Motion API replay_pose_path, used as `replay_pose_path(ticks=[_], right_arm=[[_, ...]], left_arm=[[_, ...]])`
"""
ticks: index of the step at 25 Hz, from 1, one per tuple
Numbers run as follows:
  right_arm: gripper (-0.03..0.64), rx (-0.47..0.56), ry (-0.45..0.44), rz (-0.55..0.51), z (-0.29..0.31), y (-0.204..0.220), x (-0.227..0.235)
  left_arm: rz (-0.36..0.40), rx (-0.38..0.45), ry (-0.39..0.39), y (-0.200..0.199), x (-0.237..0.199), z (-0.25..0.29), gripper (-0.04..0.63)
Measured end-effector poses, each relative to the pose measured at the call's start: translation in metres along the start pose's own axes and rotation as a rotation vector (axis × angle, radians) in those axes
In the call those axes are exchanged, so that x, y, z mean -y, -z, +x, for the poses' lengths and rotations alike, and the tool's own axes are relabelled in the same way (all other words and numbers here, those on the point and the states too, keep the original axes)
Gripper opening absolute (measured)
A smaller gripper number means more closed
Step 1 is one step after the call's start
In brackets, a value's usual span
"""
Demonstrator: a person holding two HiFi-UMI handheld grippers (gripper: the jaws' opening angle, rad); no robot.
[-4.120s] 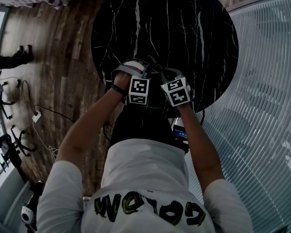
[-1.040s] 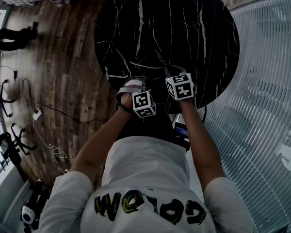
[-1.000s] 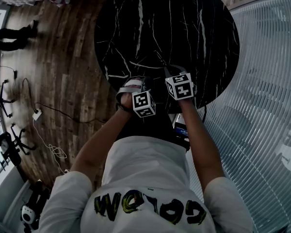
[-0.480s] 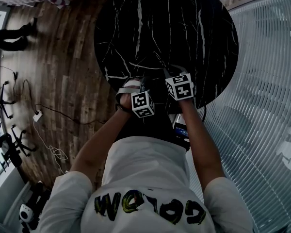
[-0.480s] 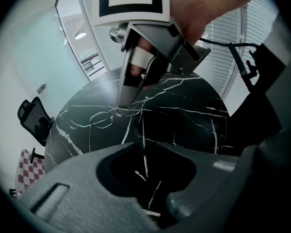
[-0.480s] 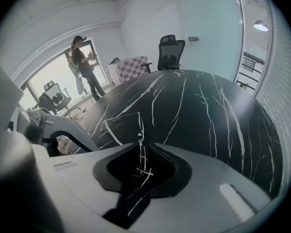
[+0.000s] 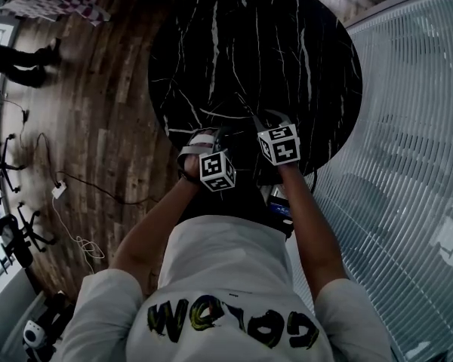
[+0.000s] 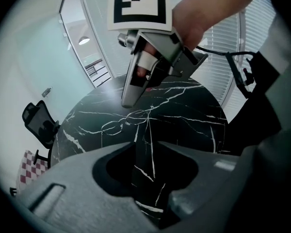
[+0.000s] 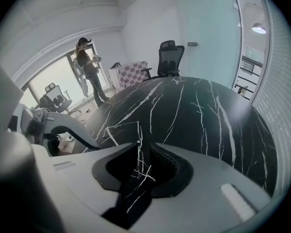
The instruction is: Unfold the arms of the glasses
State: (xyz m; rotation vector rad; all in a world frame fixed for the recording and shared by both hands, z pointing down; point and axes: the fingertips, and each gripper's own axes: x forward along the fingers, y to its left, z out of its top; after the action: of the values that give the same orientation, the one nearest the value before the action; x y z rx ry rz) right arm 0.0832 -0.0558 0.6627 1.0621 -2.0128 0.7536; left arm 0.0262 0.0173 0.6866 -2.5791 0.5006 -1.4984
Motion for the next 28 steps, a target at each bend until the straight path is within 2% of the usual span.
replay_pose_path(ticks=[10,21,28], right_arm=[[0.061,0.125,0.034,-0.039,-0.069,-0.034,0.000],[0.026,0.355,0.040,-0.003,-0.181,-0.080,-0.031],[0.017,0.501,0.004,0.003,-0.242,-0.113,-0.057]], left_arm=[[-0.153,0.120,-0.058,-0.034,-0.031,-0.055,0.107],[-0.357,0.349,-0.114,-0.101,-0.068,-0.155,0.087],[-0.443,0.511,-0.133,-0.146,-0.089,-0.216,0.049]])
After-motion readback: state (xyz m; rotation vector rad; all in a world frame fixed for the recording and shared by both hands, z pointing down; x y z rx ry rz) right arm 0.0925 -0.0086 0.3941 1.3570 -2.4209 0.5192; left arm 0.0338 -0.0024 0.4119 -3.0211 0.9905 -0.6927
